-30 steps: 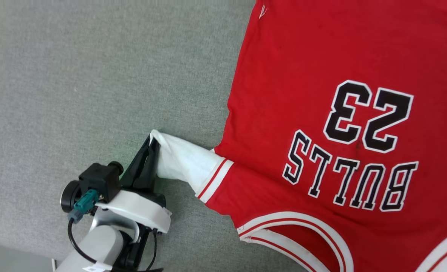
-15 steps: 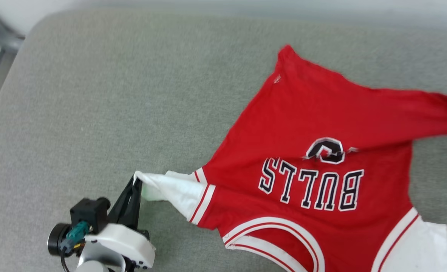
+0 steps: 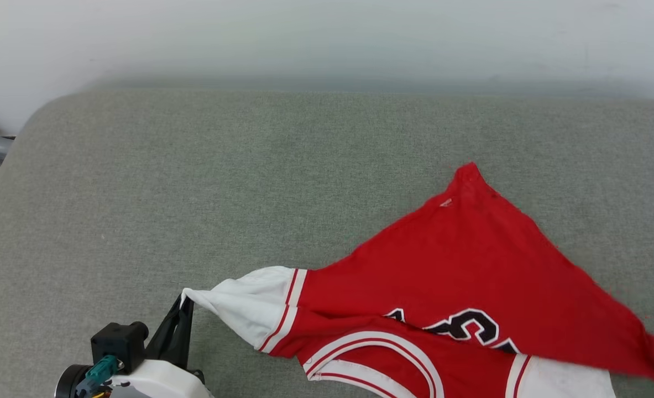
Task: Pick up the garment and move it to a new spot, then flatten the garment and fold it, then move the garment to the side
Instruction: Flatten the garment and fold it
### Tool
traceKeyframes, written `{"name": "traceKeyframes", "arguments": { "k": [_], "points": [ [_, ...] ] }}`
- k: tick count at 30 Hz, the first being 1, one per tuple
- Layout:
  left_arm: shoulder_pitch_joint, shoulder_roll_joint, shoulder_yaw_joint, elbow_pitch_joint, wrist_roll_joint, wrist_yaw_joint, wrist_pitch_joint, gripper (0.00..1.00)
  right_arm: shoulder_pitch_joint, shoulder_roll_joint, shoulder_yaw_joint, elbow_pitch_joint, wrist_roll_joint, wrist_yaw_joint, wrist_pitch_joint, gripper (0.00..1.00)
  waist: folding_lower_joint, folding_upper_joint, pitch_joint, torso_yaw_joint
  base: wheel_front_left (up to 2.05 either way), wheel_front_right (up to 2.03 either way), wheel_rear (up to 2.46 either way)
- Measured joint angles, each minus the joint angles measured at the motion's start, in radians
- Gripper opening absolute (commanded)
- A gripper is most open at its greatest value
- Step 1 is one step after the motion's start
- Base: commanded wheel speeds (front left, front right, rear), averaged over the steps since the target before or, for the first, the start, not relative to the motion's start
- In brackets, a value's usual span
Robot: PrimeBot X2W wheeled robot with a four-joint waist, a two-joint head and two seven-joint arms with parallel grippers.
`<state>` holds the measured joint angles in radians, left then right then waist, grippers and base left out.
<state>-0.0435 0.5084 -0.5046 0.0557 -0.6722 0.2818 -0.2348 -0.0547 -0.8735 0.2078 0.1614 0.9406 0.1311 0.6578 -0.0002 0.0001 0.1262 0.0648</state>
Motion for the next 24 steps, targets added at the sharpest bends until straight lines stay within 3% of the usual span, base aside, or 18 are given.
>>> {"name": "traceKeyframes", "arguments": {
  "k": [4, 5, 6, 7, 19, 24],
  "points": [
    [0.008, 0.002, -0.001, -0.003, -0.001, 0.000, 0.000, 0.00, 0.139, 0.064, -0.041, 0.002, -0.033, 0.000, 0.007, 0.00, 0.0000, 0.0000, -0.007, -0.005, 0.00, 0.00, 0.00],
    [0.014, 0.001, -0.002, -0.002, -0.003, 0.000, 0.000, 0.00, 0.193, 0.114, -0.068, 0.004, -0.055, 0.000, 0.013, 0.00, 0.0000, 0.0000, -0.002, -0.008, 0.00, 0.00, 0.00],
    [0.014, 0.000, -0.003, -0.002, -0.003, 0.000, 0.000, 0.00, 0.199, 0.129, -0.080, 0.004, -0.061, 0.000, 0.013, 0.18, 0.0000, 0.0000, 0.000, -0.008, 0.00, 0.00, 0.00],
    [0.014, 0.000, -0.003, -0.002, -0.003, 0.000, 0.000, 0.00, 0.199, 0.140, -0.090, 0.000, -0.076, 0.000, 0.006, 1.00, 0.0000, 0.0000, 0.001, -0.009, 0.00, 0.00, 0.00],
    [-0.005, -0.003, -0.013, -0.007, 0.003, 0.000, 0.000, 0.00, 0.039, 0.143, -0.252, -0.209, -0.173, 0.000, -0.091, 1.00, 0.0001, 0.0000, 0.012, 0.010, 0.00, 0.00, 0.00],
    [-0.026, -0.012, -0.028, -0.018, 0.018, -0.002, -0.002, 0.00, -0.097, 0.110, -0.225, -0.274, -0.192, 0.000, -0.059, 1.00, 0.0002, 0.0000, 0.040, 0.036, 0.00, 0.00, 0.00]
  ]
}}
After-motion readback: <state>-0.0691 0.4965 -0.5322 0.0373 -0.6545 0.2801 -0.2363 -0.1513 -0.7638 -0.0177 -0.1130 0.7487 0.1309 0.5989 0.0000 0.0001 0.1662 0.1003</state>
